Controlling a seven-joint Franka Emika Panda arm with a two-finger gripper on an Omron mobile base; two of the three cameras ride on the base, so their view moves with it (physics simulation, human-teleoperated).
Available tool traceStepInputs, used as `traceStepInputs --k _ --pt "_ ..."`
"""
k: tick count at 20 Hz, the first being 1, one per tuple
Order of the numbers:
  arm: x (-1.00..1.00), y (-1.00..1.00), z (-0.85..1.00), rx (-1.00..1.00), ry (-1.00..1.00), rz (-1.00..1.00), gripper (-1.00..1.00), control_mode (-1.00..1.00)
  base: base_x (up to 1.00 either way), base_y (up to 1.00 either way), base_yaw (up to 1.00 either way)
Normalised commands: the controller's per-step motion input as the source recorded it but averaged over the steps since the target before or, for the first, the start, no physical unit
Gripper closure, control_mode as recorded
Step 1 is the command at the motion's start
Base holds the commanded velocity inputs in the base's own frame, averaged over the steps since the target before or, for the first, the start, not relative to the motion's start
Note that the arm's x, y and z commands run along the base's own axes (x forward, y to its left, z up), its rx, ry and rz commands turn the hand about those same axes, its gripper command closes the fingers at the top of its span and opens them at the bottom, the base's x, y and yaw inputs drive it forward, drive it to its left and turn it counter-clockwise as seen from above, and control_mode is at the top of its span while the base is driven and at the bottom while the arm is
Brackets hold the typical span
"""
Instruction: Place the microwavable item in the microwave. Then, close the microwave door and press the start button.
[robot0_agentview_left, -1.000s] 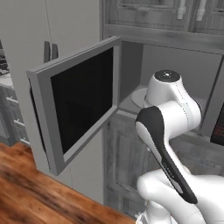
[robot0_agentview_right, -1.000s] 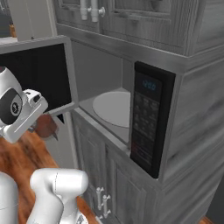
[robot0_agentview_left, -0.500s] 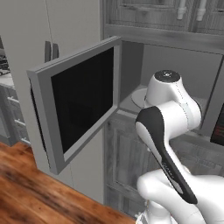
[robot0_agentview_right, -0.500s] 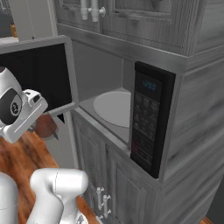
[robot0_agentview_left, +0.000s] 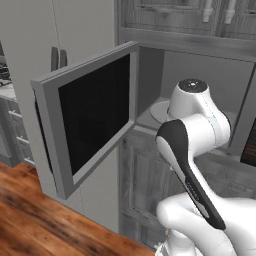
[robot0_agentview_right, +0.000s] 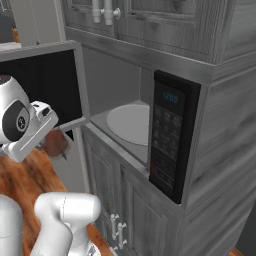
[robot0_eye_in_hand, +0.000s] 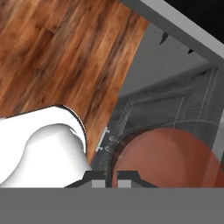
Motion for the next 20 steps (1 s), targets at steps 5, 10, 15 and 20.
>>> traceStepInputs --k 5,10,15,20 --pt "0.58 -0.61 0.02 0.0 -0.07 -0.04 1.0 -1.0 0.0 0.0 0.0" --pt "0.62 -0.59 0.0 0.01 -0.03 -0.11 1.0 -1.0 0.0 0.0 0.0" --pt "0.8 -0.42 0.0 0.03 0.0 -0.06 1.0 -1.0 0.0 0.0 0.0" --pt "1.0 -0.38 -0.09 0.04 0.0 0.0 1.0 -1.0 0.0 0.0 0.0"
